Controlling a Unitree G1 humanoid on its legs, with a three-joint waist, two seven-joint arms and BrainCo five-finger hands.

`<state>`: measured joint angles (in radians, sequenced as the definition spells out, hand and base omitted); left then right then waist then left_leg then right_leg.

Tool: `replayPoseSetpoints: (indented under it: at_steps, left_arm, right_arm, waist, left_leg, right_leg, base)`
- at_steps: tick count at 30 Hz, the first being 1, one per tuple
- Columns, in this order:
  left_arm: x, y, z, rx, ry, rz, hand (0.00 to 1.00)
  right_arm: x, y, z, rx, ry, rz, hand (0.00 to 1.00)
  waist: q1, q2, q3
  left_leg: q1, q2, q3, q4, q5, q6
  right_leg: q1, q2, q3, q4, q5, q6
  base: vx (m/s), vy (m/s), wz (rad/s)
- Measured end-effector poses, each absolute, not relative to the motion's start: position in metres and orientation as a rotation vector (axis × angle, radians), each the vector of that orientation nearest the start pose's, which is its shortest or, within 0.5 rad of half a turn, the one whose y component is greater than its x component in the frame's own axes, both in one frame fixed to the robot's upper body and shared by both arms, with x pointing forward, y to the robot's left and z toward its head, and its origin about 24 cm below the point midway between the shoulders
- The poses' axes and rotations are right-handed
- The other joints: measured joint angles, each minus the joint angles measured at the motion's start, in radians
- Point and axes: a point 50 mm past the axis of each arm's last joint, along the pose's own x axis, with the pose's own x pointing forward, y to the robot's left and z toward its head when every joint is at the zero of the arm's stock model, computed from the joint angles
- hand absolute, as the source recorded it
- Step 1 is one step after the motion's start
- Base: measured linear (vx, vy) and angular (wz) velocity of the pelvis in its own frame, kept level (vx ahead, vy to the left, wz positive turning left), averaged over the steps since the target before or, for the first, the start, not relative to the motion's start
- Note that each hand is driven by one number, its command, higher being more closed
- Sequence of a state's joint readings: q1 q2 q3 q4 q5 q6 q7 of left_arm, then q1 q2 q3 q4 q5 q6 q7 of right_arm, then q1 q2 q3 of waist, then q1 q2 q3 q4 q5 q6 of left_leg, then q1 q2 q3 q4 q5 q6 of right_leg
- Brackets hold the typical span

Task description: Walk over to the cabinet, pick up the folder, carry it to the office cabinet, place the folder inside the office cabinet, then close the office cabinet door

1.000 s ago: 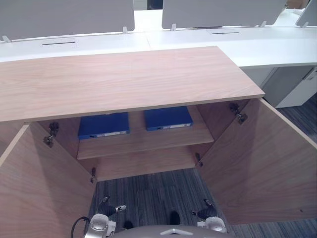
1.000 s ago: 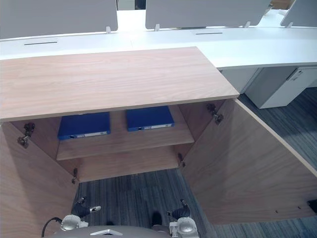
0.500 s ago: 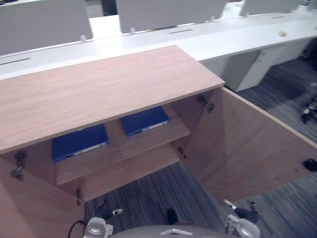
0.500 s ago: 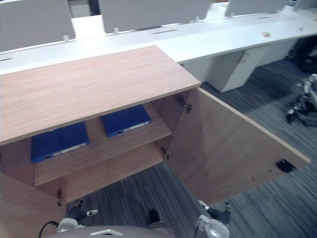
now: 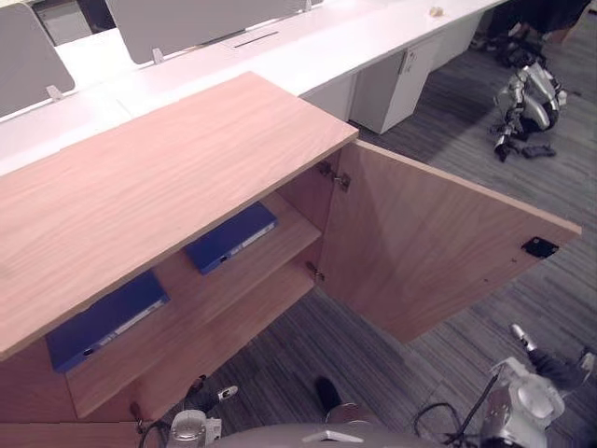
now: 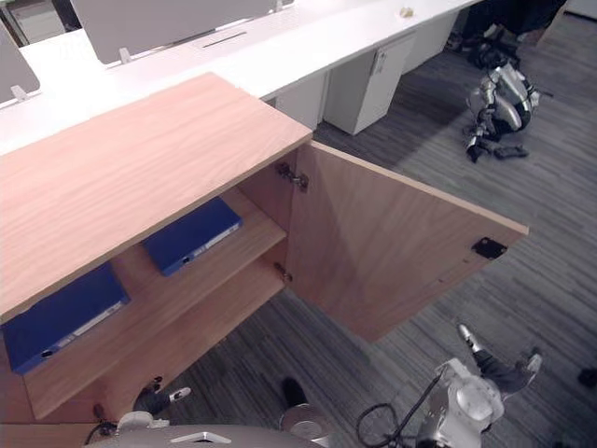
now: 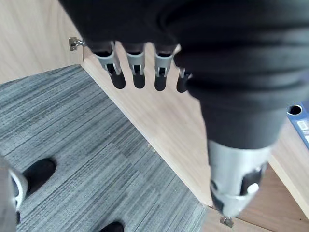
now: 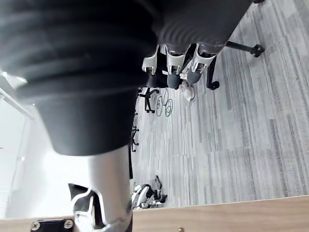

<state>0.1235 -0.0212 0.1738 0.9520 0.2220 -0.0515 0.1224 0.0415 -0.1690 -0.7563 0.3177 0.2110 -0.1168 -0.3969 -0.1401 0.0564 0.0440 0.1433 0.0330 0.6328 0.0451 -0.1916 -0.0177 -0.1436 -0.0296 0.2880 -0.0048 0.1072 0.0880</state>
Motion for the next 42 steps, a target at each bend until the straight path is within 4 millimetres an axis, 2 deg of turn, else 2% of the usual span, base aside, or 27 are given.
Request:
replayPoseSetpoints:
  at_steps: [2, 6, 10, 13, 22, 30, 33, 36, 40, 42]
  left_arm:
    - [0.1, 0.173, -0.156, 0.158, 1.024, 0.162, 0.0]
    - [0.097, 0.169, -0.157, 0.184, 1.022, 0.092, 0.0]
    - [0.092, 0.17, -0.158, 0.221, 1.031, 0.044, 0.0]
    - [0.092, 0.165, -0.158, 0.235, 1.024, -0.003, 0.0]
    - [0.092, 0.162, -0.158, 0.276, 1.004, -0.06, 0.0]
    - [0.093, 0.16, -0.157, 0.285, 1.001, -0.077, 0.0]
    - [0.093, 0.161, -0.157, 0.287, 1.001, -0.077, 0.0]
    - [0.093, 0.162, -0.157, 0.308, 1.0, -0.085, 0.0]
    - [0.099, 0.168, -0.156, 0.339, 0.987, -0.084, 0.0]
    - [0.1, 0.171, -0.156, 0.352, 0.99, -0.082, 0.0]
  right_arm:
    - [0.156, -0.374, 0.02, 0.062, 0.043, -1.182, 0.0]
    - [0.186, -0.391, 0.055, -0.031, -0.049, -1.045, 0.0]
    - [0.205, -0.396, 0.064, -0.089, -0.028, -0.958, 0.0]
    - [0.219, -0.4, 0.074, -0.153, -0.02, -0.889, 0.0]
    - [0.234, -0.404, 0.085, -0.212, -0.006, -0.855, 0.0]
    - [0.235, -0.404, 0.089, -0.238, -0.012, -0.841, 0.0]
    - [0.231, -0.397, 0.096, -0.27, -0.057, -0.806, 0.0]
    - [0.227, -0.375, 0.099, -0.262, -0.127, -0.751, 0.0]
    - [0.21, -0.345, 0.084, -0.214, -0.143, -0.707, 0.0]
    - [0.195, -0.322, 0.072, -0.207, -0.13, -0.67, 0.0]
  waist:
    - [-0.001, 0.007, 0.011]
    - [-0.003, 0.039, 0.023]
    - [0.0, 0.045, 0.028]
    - [-0.001, 0.062, 0.034]
    - [-0.014, 0.083, 0.045]
    - [-0.029, 0.089, 0.051]
    - [-0.033, 0.09, 0.059]
    - [-0.05, 0.08, 0.066]
    - [-0.057, 0.048, 0.087]
    - [-0.069, 0.031, 0.091]
  left_leg:
    - [-0.004, 0.002, 0.002, 0.008, -0.006, 0.0]
    - [-0.026, 0.008, 0.003, 0.029, -0.018, -0.012]
    - [-0.042, 0.017, -0.001, 0.038, -0.018, -0.013]
    - [-0.05, 0.017, -0.013, 0.039, -0.018, -0.013]
    - [-0.06, 0.008, -0.086, 0.041, -0.017, -0.012]
    - [-0.07, 0.009, -0.115, 0.047, -0.016, -0.009]
    - [-0.071, 0.01, -0.118, 0.055, -0.016, -0.009]
    - [-0.069, 0.012, -0.119, 0.061, -0.016, -0.009]
    - [-0.068, 0.025, -0.115, 0.075, -0.016, -0.01]
    - [-0.068, 0.03, -0.112, 0.077, -0.016, -0.01]
  right_leg:
    - [-0.002, 0.001, 0.002, -0.001, 0.0, 0.0]
    - [-0.018, 0.001, 0.002, -0.003, -0.003, 0.004]
    - [-0.029, 0.002, -0.002, -0.01, 0.001, 0.008]
    - [-0.029, 0.001, -0.012, -0.018, 0.002, 0.009]
    - [0.003, -0.021, -0.069, -0.051, 0.007, 0.014]
    - [0.017, -0.026, -0.086, -0.075, 0.02, 0.015]
    - [0.019, -0.026, -0.086, -0.075, 0.023, 0.015]
    - [0.017, -0.022, -0.083, -0.081, 0.023, 0.014]
    - [0.017, -0.015, -0.081, -0.082, 0.016, 0.008]
    - [0.015, -0.008, -0.077, -0.082, 0.024, -0.002]
  base:
    - [0.0, -0.054, -0.09]
    - [0.0, -0.069, -0.02]
    - [0.01, -0.081, 0.01]
    - [0.0, -0.06, 0.06]
    - [-0.02, -0.047, 0.19]
    - [-0.03, -0.055, 0.05]
    - [-0.07, -0.062, -0.01]
    - [-0.09, -0.055, -0.03]
    - [-0.1, -0.085, -0.09]
    - [-0.06, -0.082, -0.09]
